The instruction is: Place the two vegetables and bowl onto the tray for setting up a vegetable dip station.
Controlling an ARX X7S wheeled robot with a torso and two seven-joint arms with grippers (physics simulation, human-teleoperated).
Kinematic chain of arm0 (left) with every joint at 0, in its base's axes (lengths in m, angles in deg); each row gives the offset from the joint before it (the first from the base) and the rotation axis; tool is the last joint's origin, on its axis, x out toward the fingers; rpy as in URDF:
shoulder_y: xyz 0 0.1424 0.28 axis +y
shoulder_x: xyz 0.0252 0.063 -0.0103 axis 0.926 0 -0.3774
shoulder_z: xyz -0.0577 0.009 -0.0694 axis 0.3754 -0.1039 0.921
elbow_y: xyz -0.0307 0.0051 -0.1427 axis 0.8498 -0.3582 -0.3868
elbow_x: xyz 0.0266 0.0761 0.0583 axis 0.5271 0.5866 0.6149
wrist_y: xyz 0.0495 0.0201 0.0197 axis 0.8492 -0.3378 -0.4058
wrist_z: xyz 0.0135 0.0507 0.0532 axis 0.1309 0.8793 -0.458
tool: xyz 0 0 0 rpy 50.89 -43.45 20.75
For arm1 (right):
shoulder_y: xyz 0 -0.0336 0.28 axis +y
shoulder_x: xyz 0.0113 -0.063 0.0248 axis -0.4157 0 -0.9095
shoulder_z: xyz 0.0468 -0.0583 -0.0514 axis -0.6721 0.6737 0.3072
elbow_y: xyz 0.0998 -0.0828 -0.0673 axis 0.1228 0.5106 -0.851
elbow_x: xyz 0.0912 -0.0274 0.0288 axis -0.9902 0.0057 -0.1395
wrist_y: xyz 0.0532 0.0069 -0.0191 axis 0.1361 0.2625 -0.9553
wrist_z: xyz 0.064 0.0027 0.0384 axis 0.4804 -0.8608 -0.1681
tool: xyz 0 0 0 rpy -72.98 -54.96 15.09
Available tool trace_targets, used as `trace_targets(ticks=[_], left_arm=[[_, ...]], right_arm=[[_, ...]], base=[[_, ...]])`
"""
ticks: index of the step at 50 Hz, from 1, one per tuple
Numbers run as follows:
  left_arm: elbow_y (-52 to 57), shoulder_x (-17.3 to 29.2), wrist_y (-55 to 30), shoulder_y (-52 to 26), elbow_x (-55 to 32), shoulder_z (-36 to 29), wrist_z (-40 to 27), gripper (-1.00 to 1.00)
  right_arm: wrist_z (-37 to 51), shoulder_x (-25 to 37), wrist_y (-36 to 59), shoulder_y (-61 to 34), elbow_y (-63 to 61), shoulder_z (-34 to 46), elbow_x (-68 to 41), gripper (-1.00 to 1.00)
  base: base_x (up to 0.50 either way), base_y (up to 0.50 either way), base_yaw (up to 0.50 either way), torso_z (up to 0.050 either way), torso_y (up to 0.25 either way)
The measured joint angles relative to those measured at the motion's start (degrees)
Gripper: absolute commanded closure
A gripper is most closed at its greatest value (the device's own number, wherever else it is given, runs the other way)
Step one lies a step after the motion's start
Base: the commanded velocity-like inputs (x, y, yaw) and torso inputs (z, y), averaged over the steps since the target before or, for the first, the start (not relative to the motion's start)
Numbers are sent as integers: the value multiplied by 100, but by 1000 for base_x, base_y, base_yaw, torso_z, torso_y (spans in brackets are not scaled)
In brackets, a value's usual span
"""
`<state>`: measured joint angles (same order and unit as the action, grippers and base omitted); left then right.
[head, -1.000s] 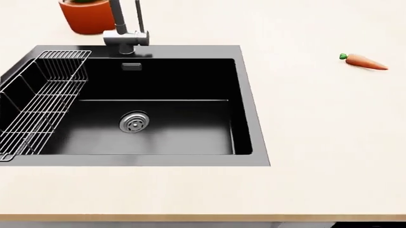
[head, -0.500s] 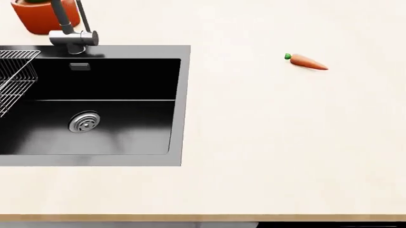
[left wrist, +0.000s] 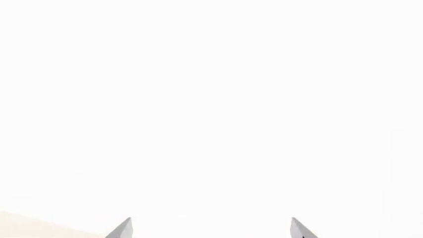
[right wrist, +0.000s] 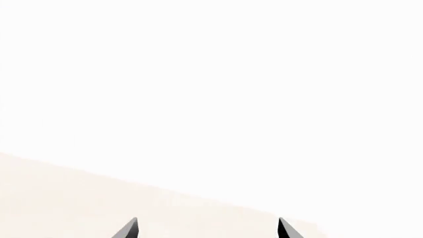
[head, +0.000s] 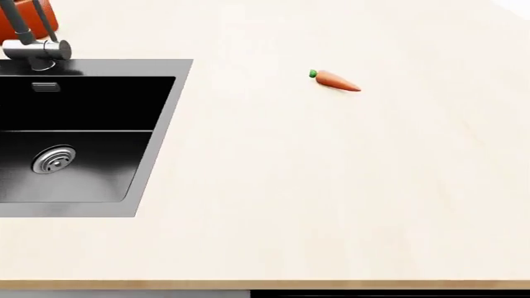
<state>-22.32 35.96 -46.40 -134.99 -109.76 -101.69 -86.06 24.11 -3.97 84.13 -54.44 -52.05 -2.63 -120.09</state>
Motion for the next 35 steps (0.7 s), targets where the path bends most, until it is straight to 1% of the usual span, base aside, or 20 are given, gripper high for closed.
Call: trace_targets(ticks=[3, 15, 26, 32, 35], left_arm=[[1, 2, -1, 0, -2, 1, -4, -100], [4, -4, -9, -17, -16, 4, -20, -100], [-2, -5, -15, -8, -21, 0, -17, -100], [5, -1, -13, -11, -22, 10, -16, -100], [6, -10, -14, 6, -29, -2, -18, -100]], right_arm=[[8, 0, 11, -6, 2, 8, 11, -100], [-69, 21, 11, -1, -41, -17, 89, -100], [-64, 0, 45, -4, -28, 17, 103, -100], [-127, -1, 57, 20, -47, 16, 115, -100], [-136, -5, 62, 46, -45, 33, 112, -100]], base=[[125, 0, 0, 0, 0], [498, 0, 0, 0, 0], [6, 0, 0, 0, 1], [493, 0, 0, 0, 0], [0, 0, 0, 0, 0]])
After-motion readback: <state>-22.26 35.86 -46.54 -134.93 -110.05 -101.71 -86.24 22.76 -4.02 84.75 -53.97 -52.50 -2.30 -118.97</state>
